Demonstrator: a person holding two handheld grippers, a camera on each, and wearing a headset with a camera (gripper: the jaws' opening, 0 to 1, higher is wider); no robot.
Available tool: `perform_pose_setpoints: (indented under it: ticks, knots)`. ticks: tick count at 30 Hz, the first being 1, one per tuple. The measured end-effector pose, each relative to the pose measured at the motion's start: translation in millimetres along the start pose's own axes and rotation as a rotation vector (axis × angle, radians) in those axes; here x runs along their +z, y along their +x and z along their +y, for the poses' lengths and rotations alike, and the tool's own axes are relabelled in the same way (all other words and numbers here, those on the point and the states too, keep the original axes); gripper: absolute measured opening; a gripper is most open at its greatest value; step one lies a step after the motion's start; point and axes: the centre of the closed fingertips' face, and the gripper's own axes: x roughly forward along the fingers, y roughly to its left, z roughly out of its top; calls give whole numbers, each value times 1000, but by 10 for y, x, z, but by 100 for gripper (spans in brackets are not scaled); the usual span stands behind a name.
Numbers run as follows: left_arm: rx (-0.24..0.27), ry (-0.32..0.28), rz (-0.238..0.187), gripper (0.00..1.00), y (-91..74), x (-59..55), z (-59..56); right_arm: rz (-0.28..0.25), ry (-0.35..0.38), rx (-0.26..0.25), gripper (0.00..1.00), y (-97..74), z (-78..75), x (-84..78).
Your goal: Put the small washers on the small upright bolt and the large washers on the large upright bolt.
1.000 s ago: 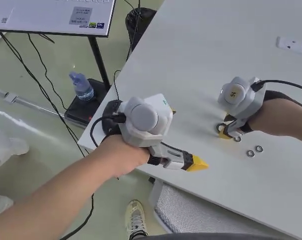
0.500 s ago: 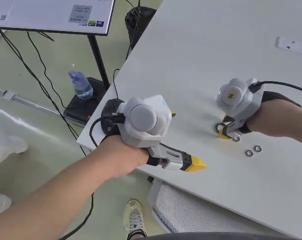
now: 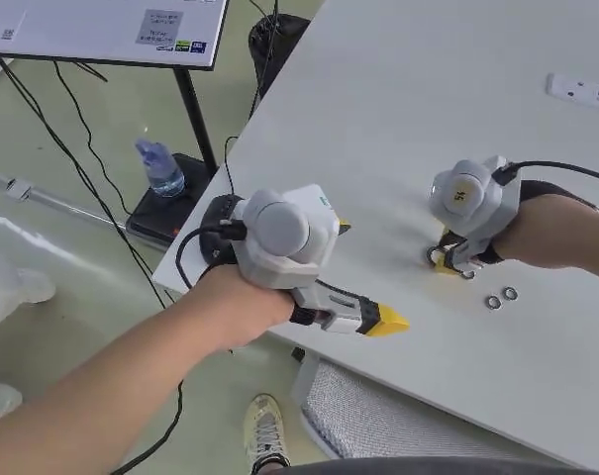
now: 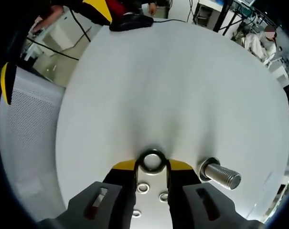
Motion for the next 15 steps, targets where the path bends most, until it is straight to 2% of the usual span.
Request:
perform_pose_setpoints:
  ticks: [1,9,12,15]
  knots:
    - [-1,-1,3,85,0,-10,-5,6,-16,-1,25,-2,12,-2]
    - [-4,-8,11,83,1,-54,-16,10,-10,4,21,12,-26,-6]
    - [-4,-4,15,83,-1,-51,-10,-15,17,28,20,-5,-33,-6]
    - [-1,-3,12,82,-16,-24,1,-31,20,23,20,-9,-38,3]
